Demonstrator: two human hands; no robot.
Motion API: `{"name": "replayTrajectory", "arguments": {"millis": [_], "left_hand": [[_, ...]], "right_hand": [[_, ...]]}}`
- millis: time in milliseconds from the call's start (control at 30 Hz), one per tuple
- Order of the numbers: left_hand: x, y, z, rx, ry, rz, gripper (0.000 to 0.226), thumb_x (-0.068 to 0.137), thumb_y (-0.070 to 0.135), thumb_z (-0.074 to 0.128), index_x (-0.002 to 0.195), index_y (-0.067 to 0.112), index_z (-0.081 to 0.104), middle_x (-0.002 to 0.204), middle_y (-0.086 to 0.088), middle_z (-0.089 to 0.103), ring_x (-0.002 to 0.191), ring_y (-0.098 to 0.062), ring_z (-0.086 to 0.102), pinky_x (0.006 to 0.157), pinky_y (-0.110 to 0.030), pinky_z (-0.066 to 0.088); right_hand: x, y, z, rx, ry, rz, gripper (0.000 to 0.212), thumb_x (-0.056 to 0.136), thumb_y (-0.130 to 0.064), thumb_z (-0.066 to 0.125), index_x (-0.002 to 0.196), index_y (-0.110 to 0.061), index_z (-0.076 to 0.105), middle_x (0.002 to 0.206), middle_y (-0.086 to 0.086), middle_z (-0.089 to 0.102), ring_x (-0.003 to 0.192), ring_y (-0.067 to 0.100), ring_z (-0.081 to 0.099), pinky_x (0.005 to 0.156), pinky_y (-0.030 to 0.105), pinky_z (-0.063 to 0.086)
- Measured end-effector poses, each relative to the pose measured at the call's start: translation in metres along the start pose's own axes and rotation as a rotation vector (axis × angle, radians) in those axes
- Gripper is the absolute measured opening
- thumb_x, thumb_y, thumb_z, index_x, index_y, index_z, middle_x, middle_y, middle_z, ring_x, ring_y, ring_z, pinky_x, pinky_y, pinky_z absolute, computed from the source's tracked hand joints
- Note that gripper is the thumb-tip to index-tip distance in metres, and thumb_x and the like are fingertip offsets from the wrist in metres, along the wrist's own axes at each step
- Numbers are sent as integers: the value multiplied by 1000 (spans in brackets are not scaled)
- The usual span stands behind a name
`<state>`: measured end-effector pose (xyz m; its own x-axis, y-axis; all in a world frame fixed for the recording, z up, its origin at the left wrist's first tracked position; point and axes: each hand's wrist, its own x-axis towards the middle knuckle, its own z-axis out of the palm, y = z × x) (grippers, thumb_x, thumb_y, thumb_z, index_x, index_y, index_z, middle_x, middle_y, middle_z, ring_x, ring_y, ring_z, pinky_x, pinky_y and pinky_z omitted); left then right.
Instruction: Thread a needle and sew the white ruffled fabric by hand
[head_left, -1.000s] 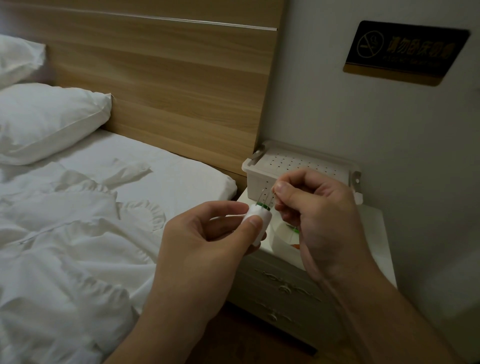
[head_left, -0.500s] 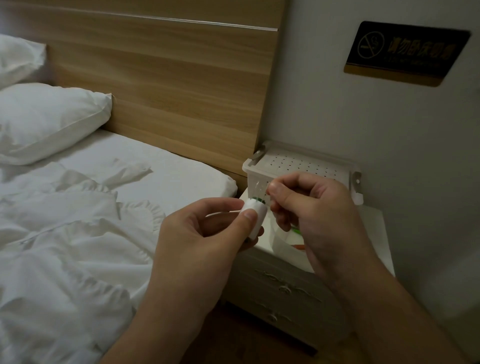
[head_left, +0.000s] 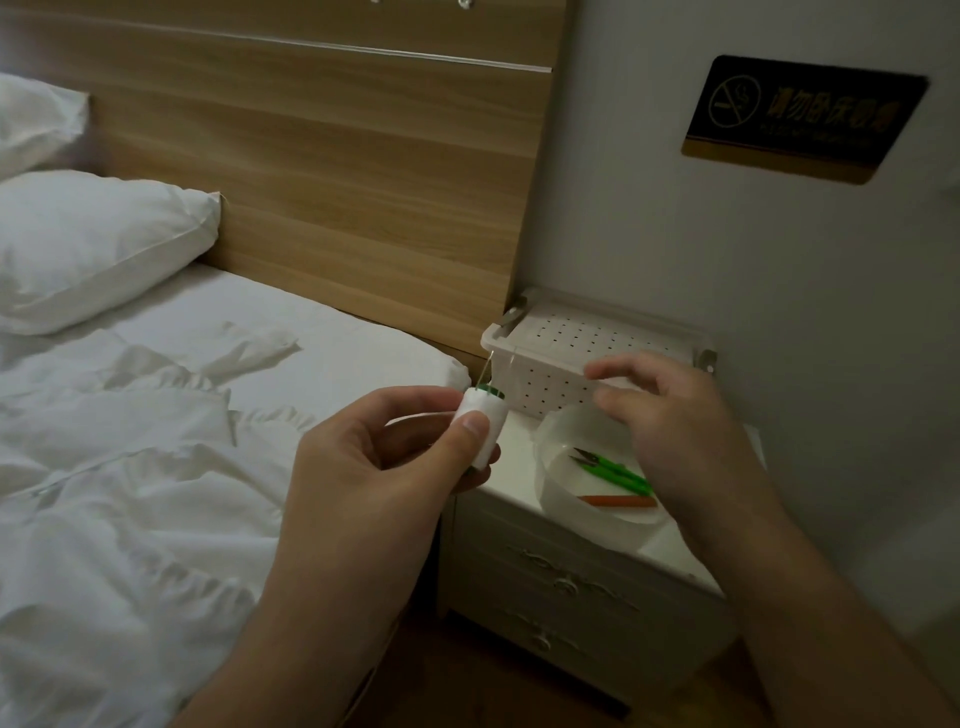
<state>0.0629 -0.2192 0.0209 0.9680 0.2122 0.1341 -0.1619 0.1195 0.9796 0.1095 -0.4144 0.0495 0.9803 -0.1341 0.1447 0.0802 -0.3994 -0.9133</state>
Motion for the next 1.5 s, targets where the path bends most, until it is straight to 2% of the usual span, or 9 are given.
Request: {"name": "replayTrajectory", "arguments": {"millis": [67,167,433,700,833,1000,1200,1367,1500], "left_hand": [[1,-2,1,13,-4,3,26,82,20,80,108,16,77,92,2,83,86,-17,82,71,-22,64],[3,-7,6,56,-17,7,34,75,30,80,107,17,77,92,4,83,88,-15,81,73,-27,66],[15,-14,35,180,-166,30,27,81,29,81,108,25,79,99,11,83,96,-7,79,89,-33,63],[34,-45,70,335,-260,-41,22,98,29,73,118,38,71,106,20,78,97,10,71,78,-13,61],[37,-60,77,576,-283,-18,28,102,25,68,124,42,69,117,23,71,101,11,66,59,-1,48],[35,-70,83,847,-337,54,33,104,28,66,135,41,66,134,18,66,95,3,59,62,2,41],[38,-81,81,1102,-445,250,34,99,26,73,132,35,71,143,18,62,130,-2,53,111,-13,34],[46,-86,86,1138,-459,325,21,102,28,70,121,27,77,129,10,69,118,-6,54,98,-16,37],[44,-85,98,1116,-508,334,25,106,32,62,127,26,74,131,9,67,119,-8,52,95,-14,34]], "right_hand": [[0,3,-5,56,-10,-30,17,94,-19,67,106,-30,70,120,-8,65,106,6,59,62,11,52],[0,6,-7,243,-259,-55,23,83,-33,72,105,-27,74,109,-1,75,107,24,69,91,42,56],[1,19,-18,145,-299,-128,17,89,-26,75,106,-26,76,93,2,77,87,29,73,77,50,62],[31,57,-44,68,-31,-30,16,89,-17,76,101,-28,74,97,-4,74,87,17,74,84,44,63],[45,79,-31,-306,-70,-18,21,87,-18,79,98,-30,65,103,-11,64,94,8,65,69,19,55],[55,99,-2,-633,-162,-36,25,88,-16,78,103,-30,63,104,-7,64,88,10,59,65,19,47],[53,99,-19,-657,-179,-13,18,92,-22,69,107,-32,70,102,-9,66,88,10,62,76,31,56],[30,88,-42,-687,-481,19,17,89,-39,77,105,-36,72,100,-18,66,90,0,61,74,19,46],[19,92,-41,-842,-395,-17,4,92,-33,76,96,-33,75,94,-15,67,85,1,62,81,25,55]]}}
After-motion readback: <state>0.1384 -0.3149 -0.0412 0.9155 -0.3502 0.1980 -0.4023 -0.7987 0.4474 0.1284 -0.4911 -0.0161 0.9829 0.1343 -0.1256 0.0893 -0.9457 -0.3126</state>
